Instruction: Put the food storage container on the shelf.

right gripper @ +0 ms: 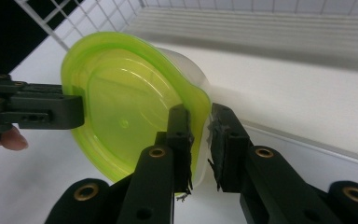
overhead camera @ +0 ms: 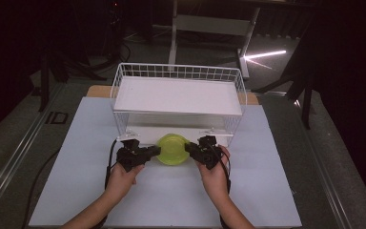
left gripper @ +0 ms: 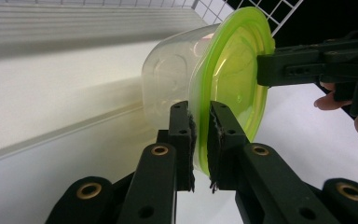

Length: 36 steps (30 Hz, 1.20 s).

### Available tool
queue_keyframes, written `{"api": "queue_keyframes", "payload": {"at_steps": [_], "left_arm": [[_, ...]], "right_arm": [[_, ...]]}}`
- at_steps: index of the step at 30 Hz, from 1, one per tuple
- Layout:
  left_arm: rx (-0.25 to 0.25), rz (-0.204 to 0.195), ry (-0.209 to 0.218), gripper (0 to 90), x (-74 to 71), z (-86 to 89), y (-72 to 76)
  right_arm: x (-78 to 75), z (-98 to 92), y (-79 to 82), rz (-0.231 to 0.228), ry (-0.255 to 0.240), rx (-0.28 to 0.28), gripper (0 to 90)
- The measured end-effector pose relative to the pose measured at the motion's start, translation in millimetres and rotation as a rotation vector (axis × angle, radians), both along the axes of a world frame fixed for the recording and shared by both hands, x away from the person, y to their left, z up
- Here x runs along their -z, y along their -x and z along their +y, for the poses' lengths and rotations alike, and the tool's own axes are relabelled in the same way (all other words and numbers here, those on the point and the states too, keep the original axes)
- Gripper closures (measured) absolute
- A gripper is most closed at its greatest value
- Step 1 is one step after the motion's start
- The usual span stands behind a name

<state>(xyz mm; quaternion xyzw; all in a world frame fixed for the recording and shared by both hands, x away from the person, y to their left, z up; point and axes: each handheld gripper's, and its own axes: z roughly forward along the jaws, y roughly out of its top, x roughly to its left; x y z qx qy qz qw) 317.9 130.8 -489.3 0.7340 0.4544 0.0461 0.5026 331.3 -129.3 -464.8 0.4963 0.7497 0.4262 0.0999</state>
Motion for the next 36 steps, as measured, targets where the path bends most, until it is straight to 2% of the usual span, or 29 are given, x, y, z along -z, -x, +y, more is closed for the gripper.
{"api": "queue_keyframes", "payload": {"at_steps": [9,10,17,21,25,26,30,34,36], "left_arm": [[-0.008,-0.021,-0.008,81.7,7.5,-6.7,-14.0],[-0.007,-0.006,-0.01,81.7,8.6,-6.4,-16.3],[-0.015,-0.006,-0.008,81.6,13.4,-7.7,-25.4],[-0.019,0.011,-0.01,81.5,15.1,-8.9,-32.9],[-0.025,0.021,0.017,81.3,15.6,-7.5,-36.8],[-0.033,0.009,0.014,81.3,16.1,-7.8,-37.5],[-0.044,0.003,0.024,79.5,18.0,-5.6,-41.6],[-0.05,-0.018,0.023,78.3,16.7,-7.6,-45.8],[-0.051,-0.022,0.026,77.7,15.8,-7.6,-48.5]], "right_arm": [[4.2,0.0,-12.4,-0.007,0.034,0.035,78.8],[4.7,0.2,-12.6,-0.01,0.036,0.037,78.8],[9.1,1.7,-21.5,-0.016,0.058,0.044,78.9],[9.5,2.6,-25.8,-0.022,0.07,0.049,78.8],[9.7,3.1,-29.5,-0.024,0.065,0.055,78.9],[9.2,2.9,-30.8,-0.023,0.063,0.058,78.8],[8.3,5.5,-33.9,-0.042,0.049,0.056,78.2],[8.7,7.2,-37.6,-0.057,0.067,0.065,76.9],[10.2,4.9,-40.3,-0.065,0.057,0.063,76.5]]}}
